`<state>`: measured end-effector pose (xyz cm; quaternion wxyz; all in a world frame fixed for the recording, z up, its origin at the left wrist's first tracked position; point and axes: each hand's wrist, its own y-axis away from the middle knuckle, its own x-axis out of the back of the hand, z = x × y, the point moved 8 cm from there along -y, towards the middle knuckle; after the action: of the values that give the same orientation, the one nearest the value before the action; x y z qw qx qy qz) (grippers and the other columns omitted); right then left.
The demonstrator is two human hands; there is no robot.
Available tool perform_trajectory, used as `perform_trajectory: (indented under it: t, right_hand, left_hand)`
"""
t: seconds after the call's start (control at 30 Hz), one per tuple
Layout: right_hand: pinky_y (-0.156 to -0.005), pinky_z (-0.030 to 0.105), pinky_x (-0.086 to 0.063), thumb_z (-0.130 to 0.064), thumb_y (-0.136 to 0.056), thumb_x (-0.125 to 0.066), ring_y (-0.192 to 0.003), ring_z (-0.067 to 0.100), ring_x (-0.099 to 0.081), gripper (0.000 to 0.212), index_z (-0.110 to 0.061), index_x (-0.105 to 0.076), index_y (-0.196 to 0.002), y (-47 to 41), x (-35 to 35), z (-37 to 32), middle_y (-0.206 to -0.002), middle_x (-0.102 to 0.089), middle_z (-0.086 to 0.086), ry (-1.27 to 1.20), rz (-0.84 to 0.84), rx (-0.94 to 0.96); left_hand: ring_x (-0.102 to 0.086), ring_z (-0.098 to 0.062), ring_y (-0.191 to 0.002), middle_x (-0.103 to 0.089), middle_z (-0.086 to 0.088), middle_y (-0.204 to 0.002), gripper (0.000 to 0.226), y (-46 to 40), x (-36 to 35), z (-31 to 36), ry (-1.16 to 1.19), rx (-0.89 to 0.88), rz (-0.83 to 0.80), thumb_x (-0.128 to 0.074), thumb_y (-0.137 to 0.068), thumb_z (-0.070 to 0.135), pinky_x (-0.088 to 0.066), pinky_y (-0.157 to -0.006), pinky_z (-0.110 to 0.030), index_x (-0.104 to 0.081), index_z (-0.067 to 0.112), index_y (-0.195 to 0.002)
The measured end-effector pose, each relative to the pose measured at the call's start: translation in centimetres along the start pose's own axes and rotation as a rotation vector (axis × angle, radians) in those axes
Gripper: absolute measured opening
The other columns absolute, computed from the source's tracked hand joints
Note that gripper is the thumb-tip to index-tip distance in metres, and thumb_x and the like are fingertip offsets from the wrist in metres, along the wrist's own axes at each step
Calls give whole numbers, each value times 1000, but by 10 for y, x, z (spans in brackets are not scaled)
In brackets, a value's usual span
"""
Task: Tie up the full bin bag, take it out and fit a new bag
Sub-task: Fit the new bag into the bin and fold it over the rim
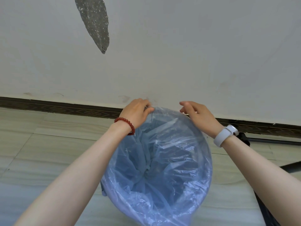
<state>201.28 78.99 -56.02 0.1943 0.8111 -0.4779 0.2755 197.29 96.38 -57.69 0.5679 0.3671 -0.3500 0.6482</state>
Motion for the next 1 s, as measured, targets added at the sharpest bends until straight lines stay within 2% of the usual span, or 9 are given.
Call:
perform_trajectory:
  t: [0.1, 0.17, 0.3, 0.5, 0.67, 0.77, 0.83, 0.9, 1.0]
  right_hand:
    - [-86, 30, -43, -22, -94, -38, -94, 18, -56, 28, -12, -59, -109, 15, 11, 14, -105, -64, 7, 11, 58, -19]
    - [-85, 25, -38, -20, -92, -45, -95, 17, -54, 25, -12, -58, -111, 25, 11, 24, -111, -60, 8, 52, 68, -37]
    - [-81, 24, -35, -24, -87, -54, -92, 17, -49, 29, -12, -55, -114, 33, 7, 30, -101, -53, 4, 133, 54, -66]
    - [-86, 35, -40, -15, -85, -52, -103, 33, -53, 29, -9, -54, -114, 2, -14, 17, -111, -55, 18, 388, 4, -6]
    - [-80, 38, -42, -10, -85, -46, -96, 36, -52, 20, -3, -54, -102, -13, -15, -5, -107, -54, 19, 423, 63, 66]
    - [-70, 28, -34, -6, -86, -46, -89, 31, -51, 20, -3, -52, -105, -16, -9, -17, -102, -56, 16, 325, 27, 120]
    - [-67, 23, -31, -6, -86, -46, -85, 24, -50, 23, -6, -51, -108, -16, -6, -20, -96, -57, 10, 235, -27, 109]
    - [-72, 27, -36, -5, -85, -48, -85, 22, -52, 24, -9, -53, -108, -15, -4, -21, -94, -58, 7, 173, -61, 96]
    - [-64, 27, -38, -3, -85, -48, -78, 20, -51, 25, -8, -54, -108, -15, -1, -23, -86, -57, 4, 127, -81, 100]
  left_hand:
    - [-51, -25, -99, -52, -11, -107, 29, 1, 1, -5, -35, 29, 39, -43, -92, 30, -43, -83, -36, -58, 5, -94]
    - [-50, -25, -94, -55, -11, -101, 26, 1, 1, -9, -35, 56, 38, -41, -93, 29, -41, -78, -35, -54, 8, -90]
    - [-50, -30, -92, -56, -15, -95, 21, 4, 6, -28, 3, 182, 103, -41, -93, 25, -38, -75, -38, -48, 10, -81]
    - [-50, -40, -98, -58, -25, -100, 24, 40, 18, -56, 24, 342, 280, -41, -92, 20, -39, -81, -44, -52, -1, -86]
    - [-49, -38, -107, -57, -23, -113, 28, 55, 21, -66, 68, 380, 271, -45, -88, 23, -41, -93, -43, -56, 4, -105]
    - [-45, -29, -121, -49, -12, -129, 46, 44, 38, -42, 162, 249, 283, -43, -84, 37, -36, -105, -42, -51, 13, -122]
    - [-44, -24, -123, -49, -10, -132, 46, 27, 48, -12, 166, 73, 245, -44, -85, 37, -32, -107, -33, -50, 14, -124]
    - [-45, -21, -124, -50, -10, -133, 39, 6, 44, 18, 120, -79, 111, -48, -90, 27, -28, -102, -23, -49, 12, -126]
    - [-51, -20, -115, -57, -7, -126, 35, -18, 28, 47, 103, -176, -130, -51, -88, 23, -35, -98, -25, -52, 14, -123]
